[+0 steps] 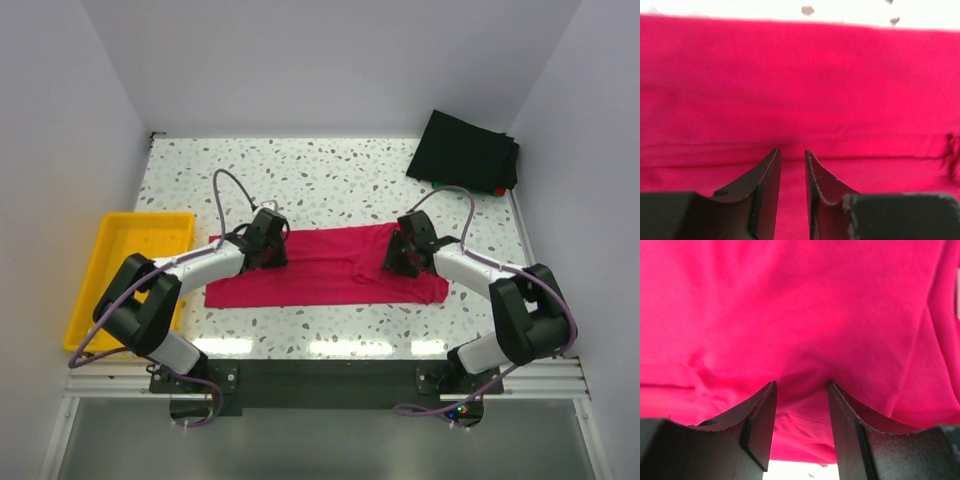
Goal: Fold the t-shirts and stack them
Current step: Fold the tshirt
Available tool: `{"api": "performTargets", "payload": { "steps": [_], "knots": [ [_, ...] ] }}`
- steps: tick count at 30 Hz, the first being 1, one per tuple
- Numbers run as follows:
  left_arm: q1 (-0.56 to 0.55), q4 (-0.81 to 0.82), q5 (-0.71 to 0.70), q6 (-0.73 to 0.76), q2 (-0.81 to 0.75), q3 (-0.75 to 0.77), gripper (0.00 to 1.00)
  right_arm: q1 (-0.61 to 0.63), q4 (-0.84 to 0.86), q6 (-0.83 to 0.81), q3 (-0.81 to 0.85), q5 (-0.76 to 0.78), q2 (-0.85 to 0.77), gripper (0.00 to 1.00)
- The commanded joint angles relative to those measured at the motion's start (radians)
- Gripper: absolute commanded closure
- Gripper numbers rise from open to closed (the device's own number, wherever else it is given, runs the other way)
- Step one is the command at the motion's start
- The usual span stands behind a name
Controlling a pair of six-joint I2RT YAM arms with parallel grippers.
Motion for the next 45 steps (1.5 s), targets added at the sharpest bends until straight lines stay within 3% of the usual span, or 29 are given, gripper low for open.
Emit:
{"api": "performTargets", "payload": {
  "steps": [1,7,12,21,25,29,31,37,45],
  "knots": [
    [-0.053,0.015,-0.06,0.013,0.029,-0.039,0.7,-0.01,0.091,0.027,0.02,-0.023,0.065,0.51],
    [-0.158,0.0,-0.139,-0.043,0.074,-0.088,0.72,-0.01,0.08,-0.014,0.13,0.007,0.206,0.51],
    [-0.248,-0.017,-0.152,-0.157,0.036,-0.154,0.72,-0.01,-0.003,-0.087,0.32,0.038,0.336,0.51],
    [-0.417,-0.022,-0.087,-0.432,-0.09,-0.191,0.71,-0.003,-0.271,-0.314,0.906,0.047,0.756,0.51],
    [-0.444,0.049,-0.042,-0.426,-0.09,-0.13,0.71,0.018,-0.38,-0.428,1.21,0.063,0.964,0.51],
    [-0.443,-0.008,-0.077,-0.367,-0.043,0.012,0.7,0.036,-0.478,-0.506,1.539,0.073,1.14,0.51],
    [-0.443,-0.035,-0.103,-0.331,-0.023,0.083,0.69,0.036,-0.521,-0.52,1.621,0.079,1.177,0.5],
    [-0.408,-0.089,-0.166,-0.279,-0.044,0.105,0.67,0.038,-0.462,-0.528,1.589,0.066,1.043,0.39],
    [-0.402,-0.08,-0.139,-0.14,-0.023,0.033,0.69,0.036,-0.406,-0.437,1.433,0.046,0.812,0.39]
  ]
}}
